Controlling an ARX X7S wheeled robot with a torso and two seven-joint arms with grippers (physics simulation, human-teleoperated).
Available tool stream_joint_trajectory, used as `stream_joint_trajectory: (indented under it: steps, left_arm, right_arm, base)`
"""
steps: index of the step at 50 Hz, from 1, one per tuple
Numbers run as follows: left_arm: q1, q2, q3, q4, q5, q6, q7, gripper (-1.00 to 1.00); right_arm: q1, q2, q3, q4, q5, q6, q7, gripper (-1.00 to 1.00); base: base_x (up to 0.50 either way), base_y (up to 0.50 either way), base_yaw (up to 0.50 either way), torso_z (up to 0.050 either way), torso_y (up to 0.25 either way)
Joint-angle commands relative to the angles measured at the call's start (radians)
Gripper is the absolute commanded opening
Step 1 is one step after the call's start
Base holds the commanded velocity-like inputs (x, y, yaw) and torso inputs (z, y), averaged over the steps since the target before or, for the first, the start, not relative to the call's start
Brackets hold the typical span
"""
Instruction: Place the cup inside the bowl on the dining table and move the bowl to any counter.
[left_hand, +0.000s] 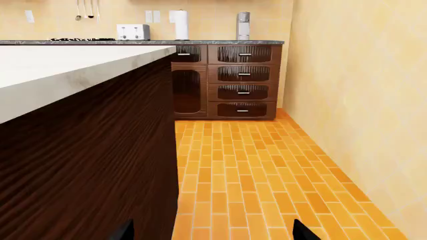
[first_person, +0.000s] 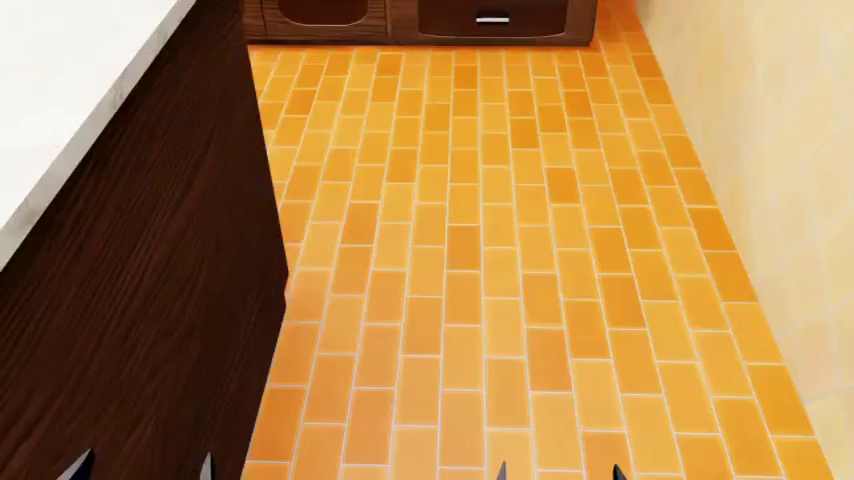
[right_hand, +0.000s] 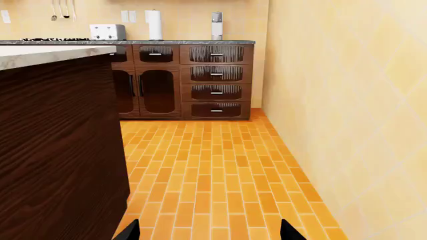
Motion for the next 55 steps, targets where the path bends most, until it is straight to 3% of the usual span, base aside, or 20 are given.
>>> stream_joint_trajectory:
  steps: [1, 20, 55]
  left_arm:
    - [-0.001, -0.015, 0.024, -0.004, -0.004, 0.002, -0.024, 1.0]
    - [-0.012, -0.063, 0.086, -0.014, -0.021, -0.007, -0.088, 1.0]
    - [-0.03, -0.096, 0.138, -0.024, -0.05, -0.016, -0.143, 1.0]
  right_arm:
    - [-0.003, 0.017, -0.022, -0.002, 0.008, 0.001, 0.02, 1.0]
    - [-0.01, 0.061, -0.067, -0.003, 0.057, 0.012, 0.079, 1.0]
    - [-0.006, 0.101, -0.112, -0.003, 0.095, 0.017, 0.135, 1.0]
  base:
    - [0.0, 0.0, 0.0, 0.0, 0.0]
    - [-0.02, 0.0, 0.0, 0.0, 0.0]
    - [-0.5, 0.05, 0.0, 0.0, 0.0]
